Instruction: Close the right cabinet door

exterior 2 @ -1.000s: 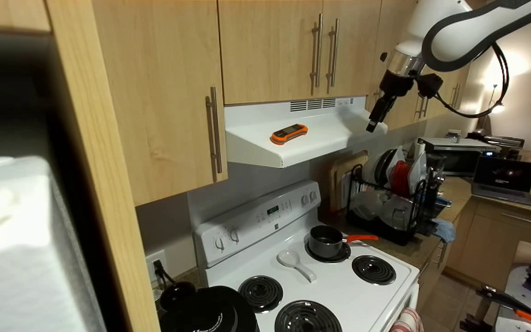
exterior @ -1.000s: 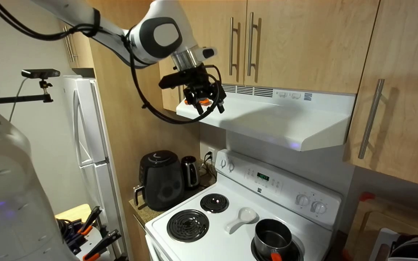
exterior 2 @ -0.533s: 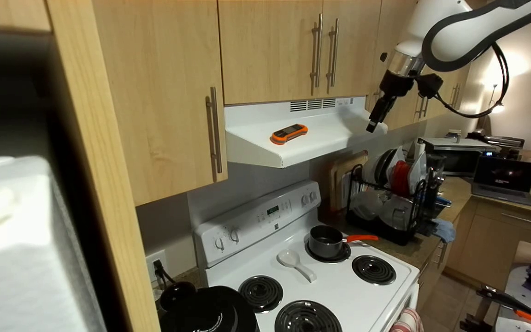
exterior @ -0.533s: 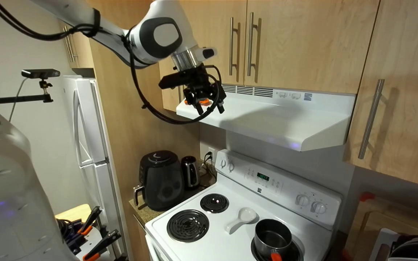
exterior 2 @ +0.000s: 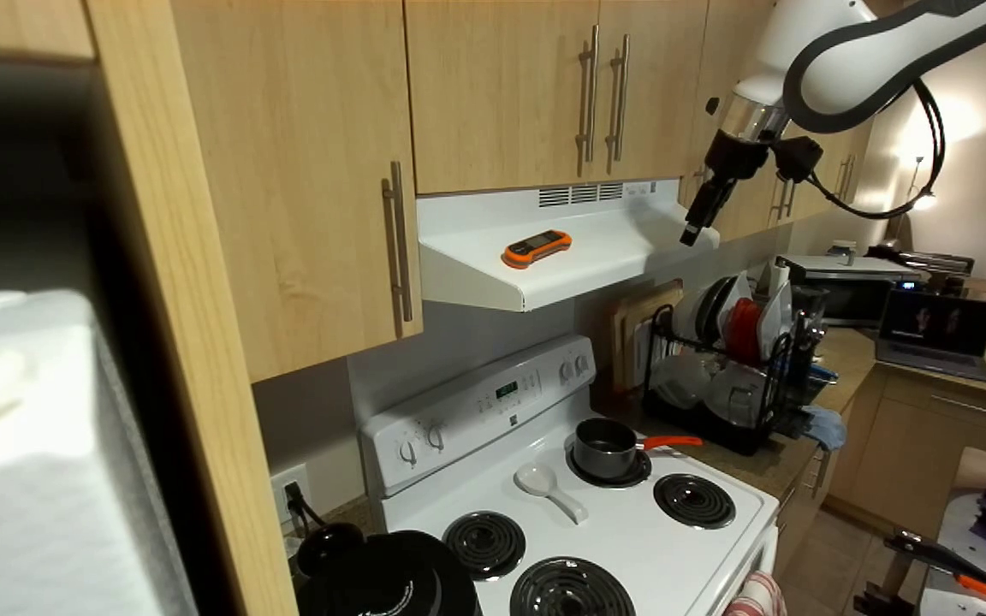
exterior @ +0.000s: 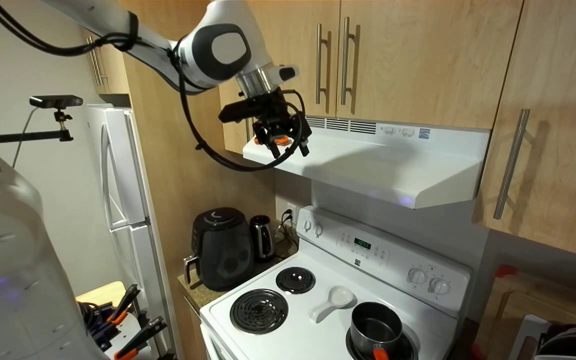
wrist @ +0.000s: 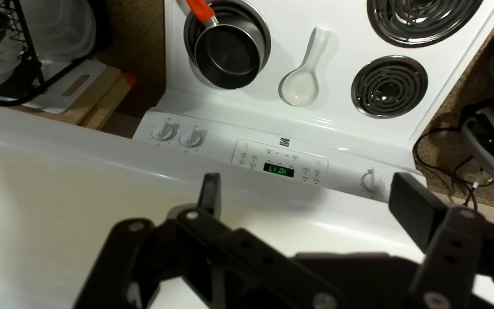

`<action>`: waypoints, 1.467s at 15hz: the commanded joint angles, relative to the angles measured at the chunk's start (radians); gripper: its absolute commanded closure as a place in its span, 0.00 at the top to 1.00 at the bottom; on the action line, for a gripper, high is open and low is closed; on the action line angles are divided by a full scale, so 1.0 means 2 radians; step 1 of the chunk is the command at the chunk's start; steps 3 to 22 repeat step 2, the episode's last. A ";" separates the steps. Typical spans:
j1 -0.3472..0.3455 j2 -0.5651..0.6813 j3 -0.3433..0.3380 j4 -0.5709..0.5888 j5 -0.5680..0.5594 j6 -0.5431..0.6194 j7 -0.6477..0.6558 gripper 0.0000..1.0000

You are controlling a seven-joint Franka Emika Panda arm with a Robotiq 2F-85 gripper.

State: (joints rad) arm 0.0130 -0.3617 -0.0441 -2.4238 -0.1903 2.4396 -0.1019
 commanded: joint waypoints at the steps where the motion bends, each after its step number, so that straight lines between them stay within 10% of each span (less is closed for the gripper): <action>1: -0.006 0.000 0.006 0.000 0.004 0.000 -0.003 1.00; 22: -0.006 0.000 0.006 0.000 0.004 0.000 -0.003 1.00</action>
